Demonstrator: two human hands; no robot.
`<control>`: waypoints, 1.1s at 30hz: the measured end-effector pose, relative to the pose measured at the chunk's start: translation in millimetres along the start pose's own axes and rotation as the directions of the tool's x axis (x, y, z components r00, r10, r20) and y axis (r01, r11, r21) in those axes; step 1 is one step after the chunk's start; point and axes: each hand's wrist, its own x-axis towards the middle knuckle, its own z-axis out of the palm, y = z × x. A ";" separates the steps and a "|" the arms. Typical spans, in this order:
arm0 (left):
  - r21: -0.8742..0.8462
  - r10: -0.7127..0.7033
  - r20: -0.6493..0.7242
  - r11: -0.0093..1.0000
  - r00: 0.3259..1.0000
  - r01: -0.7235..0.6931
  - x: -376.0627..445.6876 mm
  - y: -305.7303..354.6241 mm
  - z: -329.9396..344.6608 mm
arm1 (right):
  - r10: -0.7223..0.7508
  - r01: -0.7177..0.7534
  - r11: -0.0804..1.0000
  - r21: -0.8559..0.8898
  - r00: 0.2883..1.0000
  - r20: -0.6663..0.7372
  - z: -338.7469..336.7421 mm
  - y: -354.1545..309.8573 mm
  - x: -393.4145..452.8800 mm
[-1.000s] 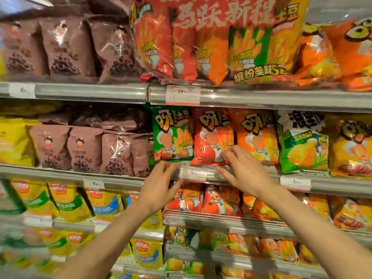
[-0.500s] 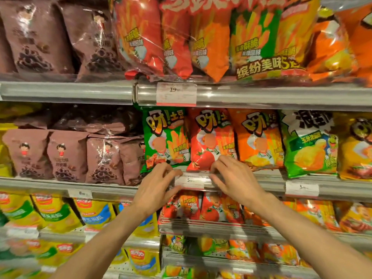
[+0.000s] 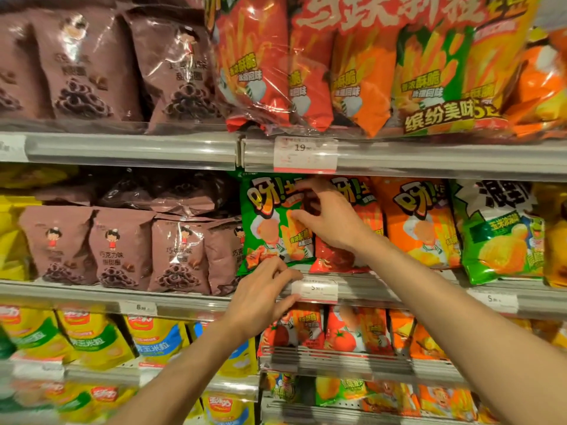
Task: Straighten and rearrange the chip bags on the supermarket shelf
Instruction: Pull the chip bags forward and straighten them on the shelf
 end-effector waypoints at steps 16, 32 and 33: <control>-0.037 0.001 -0.002 0.999 1.000 -0.001 -0.6 -5.4 3.8 | 0.138 -0.135 0.988 0.078 0.990 -0.035 21.8 -5.2 19.6; -0.013 0.008 -0.052 1.000 0.999 -0.008 -5.8 6.7 2.7 | 0.200 -0.198 0.980 0.024 0.976 -0.084 6.7 -13.0 -10.7; 0.000 0.010 -0.060 1.000 0.998 -0.010 -5.4 7.7 3.5 | 0.176 -0.176 0.984 0.008 0.979 -0.104 1.1 -12.1 -17.3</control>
